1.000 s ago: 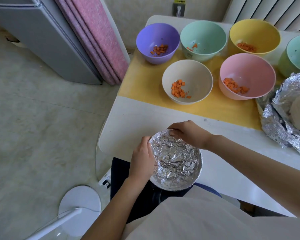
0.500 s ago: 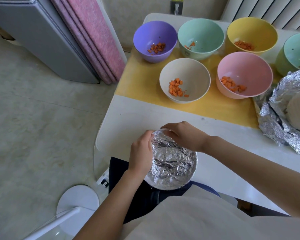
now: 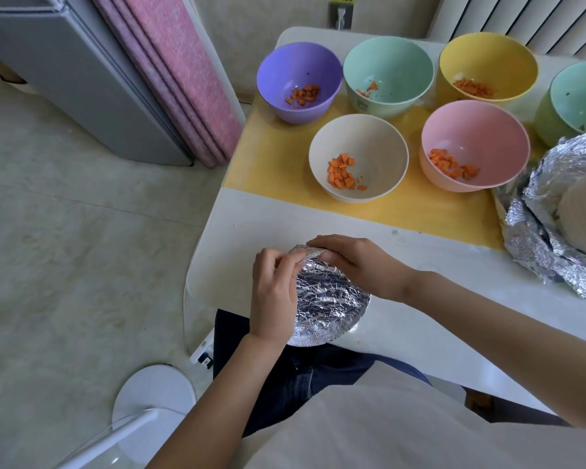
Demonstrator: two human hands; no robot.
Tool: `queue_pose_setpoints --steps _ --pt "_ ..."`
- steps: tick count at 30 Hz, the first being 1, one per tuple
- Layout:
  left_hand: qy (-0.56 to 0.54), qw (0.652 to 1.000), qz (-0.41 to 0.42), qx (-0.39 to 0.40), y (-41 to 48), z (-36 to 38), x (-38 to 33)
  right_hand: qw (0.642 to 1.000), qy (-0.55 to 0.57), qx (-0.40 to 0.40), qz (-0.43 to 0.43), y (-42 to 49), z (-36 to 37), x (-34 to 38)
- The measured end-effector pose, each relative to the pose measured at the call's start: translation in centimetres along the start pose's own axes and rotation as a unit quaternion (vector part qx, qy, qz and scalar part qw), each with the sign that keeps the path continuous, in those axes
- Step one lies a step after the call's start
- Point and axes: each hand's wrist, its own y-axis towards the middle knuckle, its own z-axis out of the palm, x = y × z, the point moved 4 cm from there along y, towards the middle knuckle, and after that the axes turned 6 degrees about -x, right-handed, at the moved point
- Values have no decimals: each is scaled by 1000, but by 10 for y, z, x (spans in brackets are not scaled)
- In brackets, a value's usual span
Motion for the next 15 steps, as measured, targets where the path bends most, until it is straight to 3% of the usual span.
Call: queue_pose_setpoints --steps 9,15 --pt "11 999 33 -1 5 3 0 993 -108 5 -42 -1 2 4" --pt "25 1000 -1 7 5 5 0 992 -118 -14 -37 -1 3 2"
